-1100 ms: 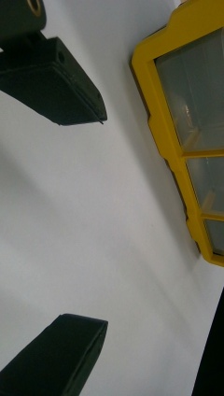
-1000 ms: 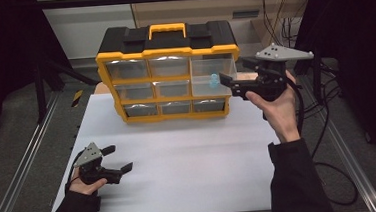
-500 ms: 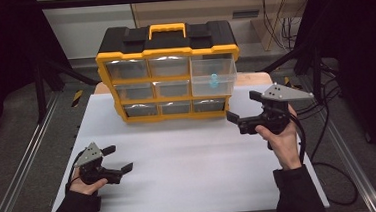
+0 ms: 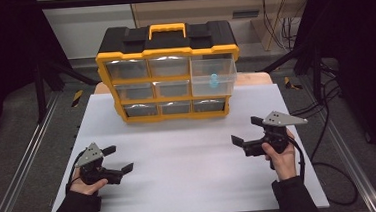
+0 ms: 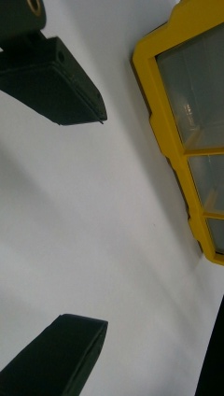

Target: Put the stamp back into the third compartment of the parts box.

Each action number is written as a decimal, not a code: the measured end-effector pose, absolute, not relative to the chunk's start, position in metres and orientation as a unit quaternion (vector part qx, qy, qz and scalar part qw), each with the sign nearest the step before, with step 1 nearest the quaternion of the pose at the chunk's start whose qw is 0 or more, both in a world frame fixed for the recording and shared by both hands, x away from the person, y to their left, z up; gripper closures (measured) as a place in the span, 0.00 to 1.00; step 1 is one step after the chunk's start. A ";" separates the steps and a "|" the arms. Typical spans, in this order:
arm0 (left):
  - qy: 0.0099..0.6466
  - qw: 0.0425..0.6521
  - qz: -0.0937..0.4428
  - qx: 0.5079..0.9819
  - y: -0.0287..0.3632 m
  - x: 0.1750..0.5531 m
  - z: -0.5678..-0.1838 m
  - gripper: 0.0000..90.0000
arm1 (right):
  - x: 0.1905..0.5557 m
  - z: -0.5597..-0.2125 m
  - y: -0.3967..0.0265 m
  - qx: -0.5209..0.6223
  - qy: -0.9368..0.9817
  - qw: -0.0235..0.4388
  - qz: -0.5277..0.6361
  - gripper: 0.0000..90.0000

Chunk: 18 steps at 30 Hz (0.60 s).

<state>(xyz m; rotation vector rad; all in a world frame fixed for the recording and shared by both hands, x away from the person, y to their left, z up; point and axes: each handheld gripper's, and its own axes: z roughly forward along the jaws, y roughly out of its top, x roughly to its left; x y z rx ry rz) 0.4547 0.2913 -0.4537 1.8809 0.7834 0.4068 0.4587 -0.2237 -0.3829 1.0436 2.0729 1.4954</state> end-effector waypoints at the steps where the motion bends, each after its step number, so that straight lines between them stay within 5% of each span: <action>1: 0.325 0.507 0.169 0.780 0.291 0.455 -0.454 0.02 | 0.458 -0.389 -0.227 0.375 0.735 0.191 0.531 0.01; 18: 0.324 0.506 0.169 0.781 0.290 0.455 -0.454 0.02 | 0.450 -0.446 -0.256 0.415 0.738 0.190 0.498 0.03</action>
